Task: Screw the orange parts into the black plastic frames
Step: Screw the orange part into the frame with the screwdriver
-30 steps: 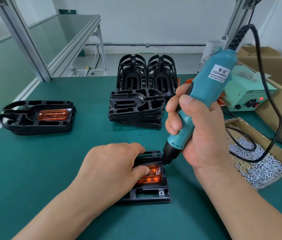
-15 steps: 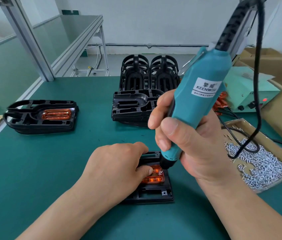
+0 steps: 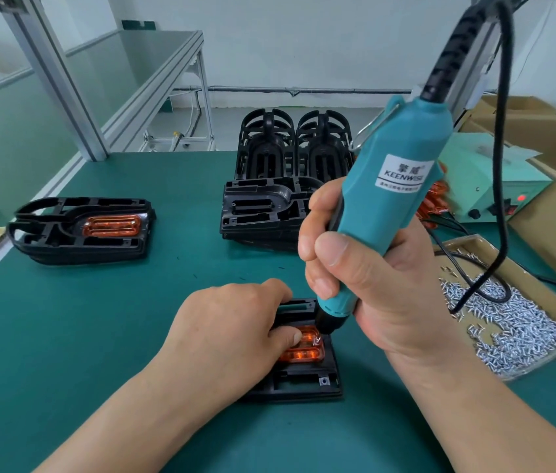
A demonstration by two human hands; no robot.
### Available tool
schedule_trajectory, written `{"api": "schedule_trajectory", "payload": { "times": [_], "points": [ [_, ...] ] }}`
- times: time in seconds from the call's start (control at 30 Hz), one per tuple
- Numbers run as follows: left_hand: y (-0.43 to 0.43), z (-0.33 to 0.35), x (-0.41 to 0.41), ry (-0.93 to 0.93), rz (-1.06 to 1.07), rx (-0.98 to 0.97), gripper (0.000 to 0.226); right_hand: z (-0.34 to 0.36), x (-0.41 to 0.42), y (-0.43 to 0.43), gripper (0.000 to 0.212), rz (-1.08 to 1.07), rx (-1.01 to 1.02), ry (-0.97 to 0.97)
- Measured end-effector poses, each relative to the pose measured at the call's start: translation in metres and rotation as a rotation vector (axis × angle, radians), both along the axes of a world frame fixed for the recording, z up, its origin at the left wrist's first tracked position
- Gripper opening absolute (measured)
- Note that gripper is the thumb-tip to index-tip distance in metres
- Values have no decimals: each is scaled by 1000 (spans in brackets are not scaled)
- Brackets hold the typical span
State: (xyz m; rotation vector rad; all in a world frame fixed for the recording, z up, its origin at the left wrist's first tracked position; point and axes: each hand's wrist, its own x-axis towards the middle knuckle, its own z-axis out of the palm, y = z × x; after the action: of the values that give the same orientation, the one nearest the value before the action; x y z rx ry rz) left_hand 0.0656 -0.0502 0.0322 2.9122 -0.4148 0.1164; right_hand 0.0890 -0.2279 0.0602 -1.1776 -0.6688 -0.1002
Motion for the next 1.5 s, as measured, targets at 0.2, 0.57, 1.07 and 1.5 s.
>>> {"api": "schedule_trajectory", "payload": {
  "times": [0.2,0.57,1.07,1.5],
  "points": [
    [-1,-1,1,12,5,3,45,-2,2,-1,22,26,-5,22],
    [-1,-4,2,-14,21,55,37,-3,2,-1,26,102,-41,-2],
    [-2,-2,-1,-13,-30,-11,37,5,3,-9,38,-55,156,-48],
    [27,15,8,599,-6,-1235,36,-1,18,-19,25,-131,351,182]
  ]
}}
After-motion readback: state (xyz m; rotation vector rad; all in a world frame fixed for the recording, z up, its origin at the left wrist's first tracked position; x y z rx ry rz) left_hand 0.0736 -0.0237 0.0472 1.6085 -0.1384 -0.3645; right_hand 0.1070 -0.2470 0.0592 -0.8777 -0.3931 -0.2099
